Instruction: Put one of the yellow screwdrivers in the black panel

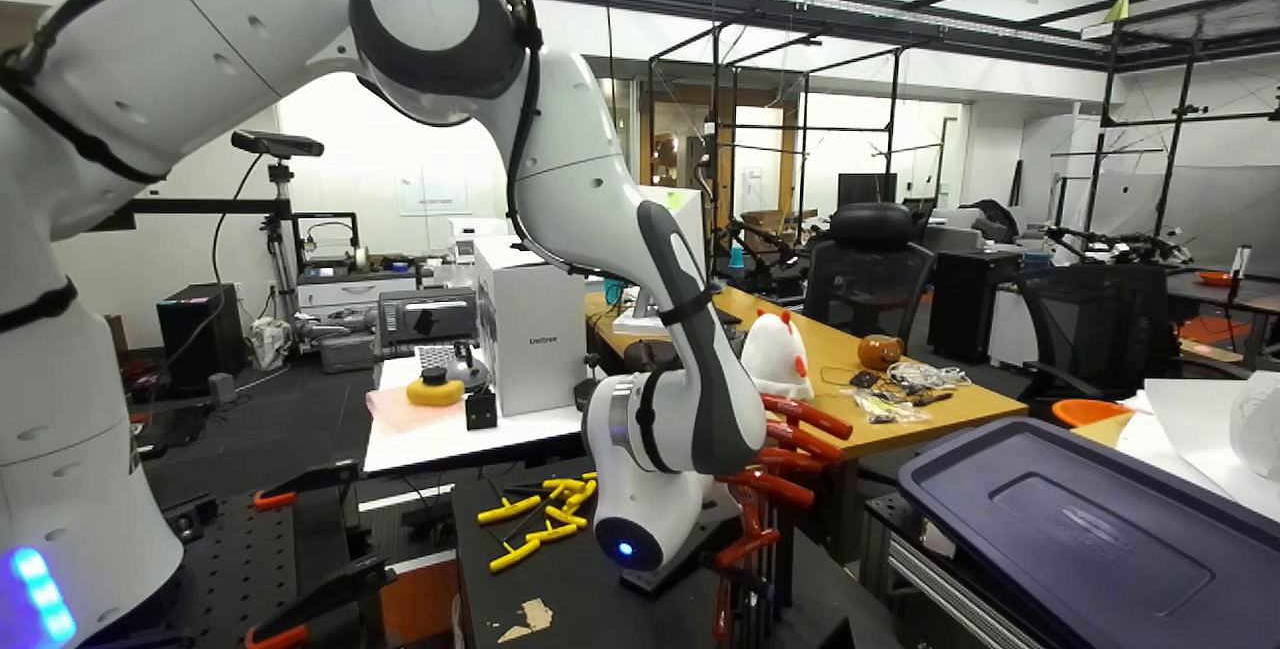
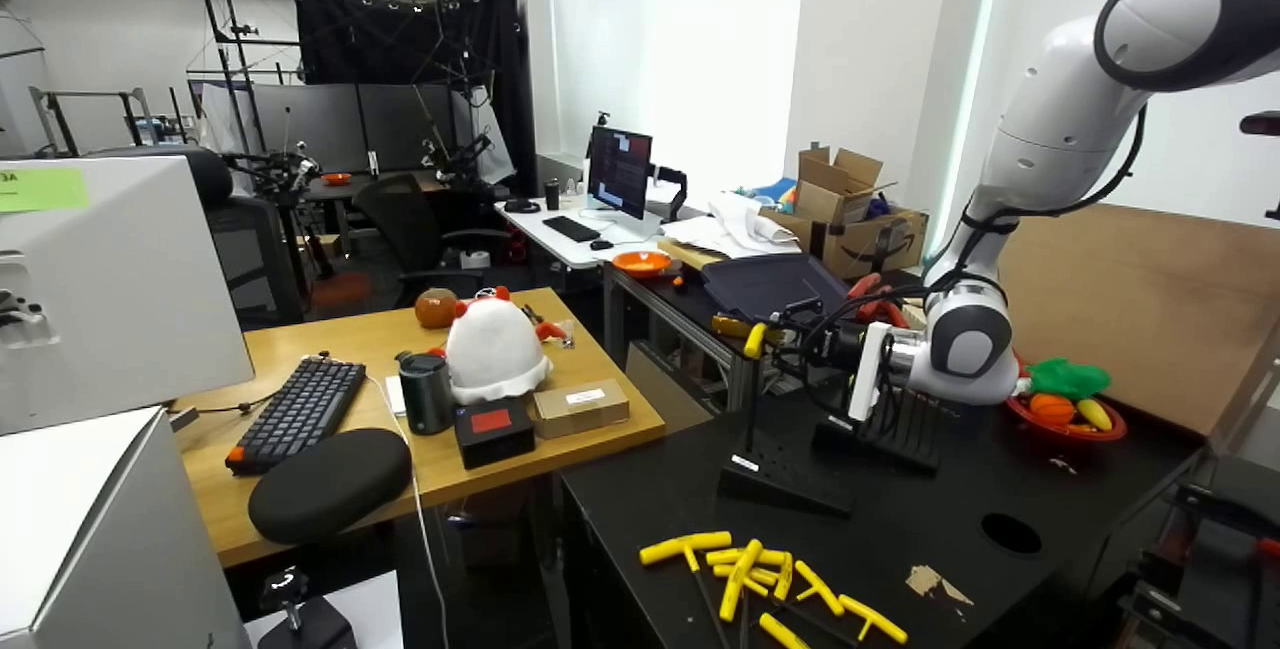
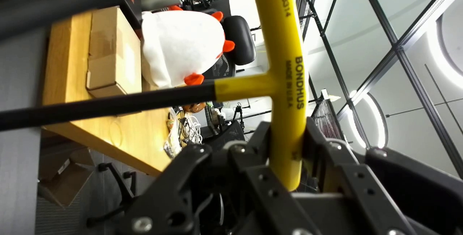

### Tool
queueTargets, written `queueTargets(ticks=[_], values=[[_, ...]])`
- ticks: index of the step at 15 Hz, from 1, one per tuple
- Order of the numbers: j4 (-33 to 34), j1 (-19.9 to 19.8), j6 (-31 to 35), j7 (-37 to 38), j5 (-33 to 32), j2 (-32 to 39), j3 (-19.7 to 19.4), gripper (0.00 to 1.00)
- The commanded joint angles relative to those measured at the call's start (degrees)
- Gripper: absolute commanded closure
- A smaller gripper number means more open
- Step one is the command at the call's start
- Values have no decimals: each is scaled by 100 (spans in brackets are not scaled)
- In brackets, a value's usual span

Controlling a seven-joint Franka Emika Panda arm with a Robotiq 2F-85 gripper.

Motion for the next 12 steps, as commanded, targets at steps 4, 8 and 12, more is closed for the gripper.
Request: queueTargets(ticks=[4,8,12], values=[[140,97,113,287,31,-15,-74,94],[147,99,123,282,29,-11,-75,94],[160,98,181,307,32,1,-76,94]])
